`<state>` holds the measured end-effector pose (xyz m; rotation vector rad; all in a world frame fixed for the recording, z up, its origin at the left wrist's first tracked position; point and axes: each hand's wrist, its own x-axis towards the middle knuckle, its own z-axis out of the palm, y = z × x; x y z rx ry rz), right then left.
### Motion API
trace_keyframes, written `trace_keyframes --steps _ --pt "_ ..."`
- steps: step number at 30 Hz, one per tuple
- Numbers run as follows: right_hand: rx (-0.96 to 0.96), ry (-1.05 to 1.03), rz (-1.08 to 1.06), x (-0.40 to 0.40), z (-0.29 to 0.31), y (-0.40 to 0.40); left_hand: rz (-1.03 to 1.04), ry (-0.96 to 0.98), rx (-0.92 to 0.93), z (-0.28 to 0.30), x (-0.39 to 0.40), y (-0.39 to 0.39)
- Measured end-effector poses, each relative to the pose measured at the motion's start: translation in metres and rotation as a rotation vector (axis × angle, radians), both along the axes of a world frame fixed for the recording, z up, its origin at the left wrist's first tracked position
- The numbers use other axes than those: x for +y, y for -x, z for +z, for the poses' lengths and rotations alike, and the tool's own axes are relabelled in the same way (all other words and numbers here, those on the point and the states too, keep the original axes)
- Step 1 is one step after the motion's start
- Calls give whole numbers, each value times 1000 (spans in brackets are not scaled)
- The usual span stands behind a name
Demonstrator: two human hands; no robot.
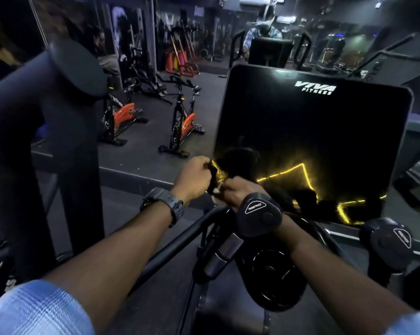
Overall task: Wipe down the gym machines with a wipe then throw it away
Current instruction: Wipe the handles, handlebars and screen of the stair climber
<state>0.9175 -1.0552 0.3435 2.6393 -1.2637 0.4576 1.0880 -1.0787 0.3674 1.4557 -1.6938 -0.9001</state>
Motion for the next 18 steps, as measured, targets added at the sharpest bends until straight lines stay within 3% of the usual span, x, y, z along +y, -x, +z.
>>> trace_keyframes --steps 2,6,10,13,18 --pt "-34 -61 -131 23 -4 35 6 18 31 6 -6 1" --pt "-302 66 -386 44 -1 74 58 14 123 18 -25 14" --pt "-287 -61 -333 64 -1 42 171 -18 257 43 -49 31" --pt "-157 -51 -231 68 9 40 211 -60 380 60 -63 33" --pt "98 -22 -117 -6 41 3 159 -61 450 59 -73 23"
